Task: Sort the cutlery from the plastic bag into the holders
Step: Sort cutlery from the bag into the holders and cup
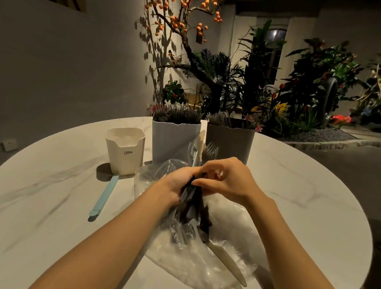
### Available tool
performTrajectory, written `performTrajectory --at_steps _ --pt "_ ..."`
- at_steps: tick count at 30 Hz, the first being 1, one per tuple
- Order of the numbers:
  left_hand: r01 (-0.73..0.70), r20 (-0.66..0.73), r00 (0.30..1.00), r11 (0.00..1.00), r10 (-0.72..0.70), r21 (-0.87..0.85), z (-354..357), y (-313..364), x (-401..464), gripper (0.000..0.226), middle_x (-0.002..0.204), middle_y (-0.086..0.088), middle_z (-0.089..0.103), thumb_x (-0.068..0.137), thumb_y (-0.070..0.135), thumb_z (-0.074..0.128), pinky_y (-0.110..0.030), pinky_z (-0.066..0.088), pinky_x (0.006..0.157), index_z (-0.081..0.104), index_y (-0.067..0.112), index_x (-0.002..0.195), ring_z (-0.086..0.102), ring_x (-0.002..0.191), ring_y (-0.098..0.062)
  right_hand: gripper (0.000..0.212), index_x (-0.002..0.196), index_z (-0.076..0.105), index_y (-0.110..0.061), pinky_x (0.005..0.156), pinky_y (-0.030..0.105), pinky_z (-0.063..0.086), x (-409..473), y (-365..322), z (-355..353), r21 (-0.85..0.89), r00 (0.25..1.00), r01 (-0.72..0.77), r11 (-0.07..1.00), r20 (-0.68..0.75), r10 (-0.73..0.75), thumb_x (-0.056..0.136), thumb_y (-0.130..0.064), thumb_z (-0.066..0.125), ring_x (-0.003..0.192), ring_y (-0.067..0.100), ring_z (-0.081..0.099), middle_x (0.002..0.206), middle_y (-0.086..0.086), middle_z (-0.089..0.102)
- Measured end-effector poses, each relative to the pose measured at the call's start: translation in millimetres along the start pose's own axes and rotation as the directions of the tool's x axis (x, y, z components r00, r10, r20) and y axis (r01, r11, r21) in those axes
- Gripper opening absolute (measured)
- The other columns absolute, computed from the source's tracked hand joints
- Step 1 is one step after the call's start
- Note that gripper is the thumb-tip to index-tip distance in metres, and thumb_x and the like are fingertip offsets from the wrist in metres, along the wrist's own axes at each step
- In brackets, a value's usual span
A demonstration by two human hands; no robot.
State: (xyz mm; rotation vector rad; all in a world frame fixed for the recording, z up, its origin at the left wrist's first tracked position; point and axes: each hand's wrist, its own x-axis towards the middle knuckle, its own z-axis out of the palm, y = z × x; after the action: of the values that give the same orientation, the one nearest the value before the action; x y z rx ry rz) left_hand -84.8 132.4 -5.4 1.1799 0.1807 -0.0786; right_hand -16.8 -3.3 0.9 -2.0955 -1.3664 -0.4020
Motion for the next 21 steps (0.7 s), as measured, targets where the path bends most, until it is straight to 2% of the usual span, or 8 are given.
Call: performTrajectory --at_steps 2,5,8,12,14,16,18,21 --pt "0.0 -0.031 1.0 0.993 0.004 0.115 0 -2 0 0.029 0.068 -0.011 0.067 0.099 0.011 0.049 -0.026 0.059 0.058 0.068 0.001 0.079 0.068 0.058 -0.015 0.036 0.087 0.076 -0.026 0.067 0.036 0.055 0 -2 1 0.061 0.999 -0.038 0.997 0.037 0.035 0.077 -0.06 0.066 0.072 0.007 0.063 0.077 -0.014 0.069" --pt "-0.034 -0.041 0.998 0.992 0.039 0.12 -1 -5 4 0.02 0.071 -0.011 0.065 0.097 0.007 0.051 -0.032 0.058 0.077 0.063 -0.001 0.083 0.068 0.061 -0.015 0.054 0.077 0.074 -0.015 0.064 0.029 0.055 0 -6 -2 0.244 0.996 -0.089 0.966 0.026 0.085 0.084 -0.064 0.053 0.066 0.013 0.065 0.068 -0.001 0.069" --pt "-0.017 -0.016 1.0 0.993 0.019 0.118 0 -3 4 0.019 0.073 -0.01 0.07 0.094 0.012 0.058 -0.027 0.058 0.069 0.066 -0.001 0.083 0.07 0.067 -0.016 0.046 0.062 0.063 -0.01 0.053 0.022 0.049 0 -7 -2 0.414 0.98 -0.105 0.904 -0.109 0.164 0.096 -0.038 0.052 0.05 0.013 0.058 0.056 0.007 0.06" --pt "-0.029 0.053 0.998 0.997 0.026 0.074 2 -2 1 0.017 0.073 -0.009 0.07 0.094 0.008 0.057 -0.021 0.058 0.064 0.066 -0.006 0.092 0.068 0.064 -0.013 0.057 0.051 0.052 0.0 0.055 0.036 0.042 2 14 -1 0.353 0.81 -0.333 0.875 -0.367 0.456 0.1 -0.027 0.046 0.048 0.019 0.045 0.048 0.007 0.049" --pt "-0.068 0.055 0.997 0.987 0.061 0.142 1 -2 1 0.018 0.065 -0.003 0.065 0.094 0.013 0.058 -0.019 0.055 0.059 0.068 -0.001 0.09 0.063 0.058 -0.008 0.067 0.054 0.062 0.002 0.059 0.033 0.043 -1 21 -3 0.31 0.733 -0.557 0.77 -0.253 0.632 0.101 -0.038 0.039 0.049 0.02 0.052 0.049 0.009 0.057" --pt "-0.1 0.062 0.994 0.975 0.089 0.201 1 -2 2 0.019 0.061 0.0 0.059 0.094 0.018 0.06 -0.018 0.051 0.056 0.069 0.003 0.09 0.057 0.056 -0.007 0.069 0.069 0.07 0.001 0.054 0.025 0.044 -4 20 -4 0.403 0.692 -0.653 0.641 -0.027 0.722 0.1 -0.05 0.036 0.048 0.017 0.058 0.058 0.011 0.067" --pt "-0.117 0.073 0.992 0.966 0.103 0.229 0 -3 3 0.018 0.062 0.0 0.058 0.094 0.02 0.059 -0.018 0.049 0.054 0.068 0.006 0.09 0.054 0.055 -0.007 0.059 0.086 0.071 -0.003 0.051 0.02 0.046 -4 15 -3 0.571 0.692 -0.627 0.53 0.095 0.716 0.097 -0.053 0.041 0.052 0.013 0.063 0.068 0.009 0.071" --pt "-0.147 0.1 0.987 0.953 0.124 0.266 0 -4 4 0.021 0.066 -0.002 0.058 0.095 0.023 0.058 -0.018 0.046 0.054 0.072 0.01 0.085 0.052 0.056 -0.009 0.039 0.093 0.072 -0.013 0.058 0.018 0.047 -1 12 0 0.699 0.729 -0.527 0.483 0.08 0.68 0.093 -0.048 0.053 0.065 0.008 0.061 0.075 0.0 0.068"
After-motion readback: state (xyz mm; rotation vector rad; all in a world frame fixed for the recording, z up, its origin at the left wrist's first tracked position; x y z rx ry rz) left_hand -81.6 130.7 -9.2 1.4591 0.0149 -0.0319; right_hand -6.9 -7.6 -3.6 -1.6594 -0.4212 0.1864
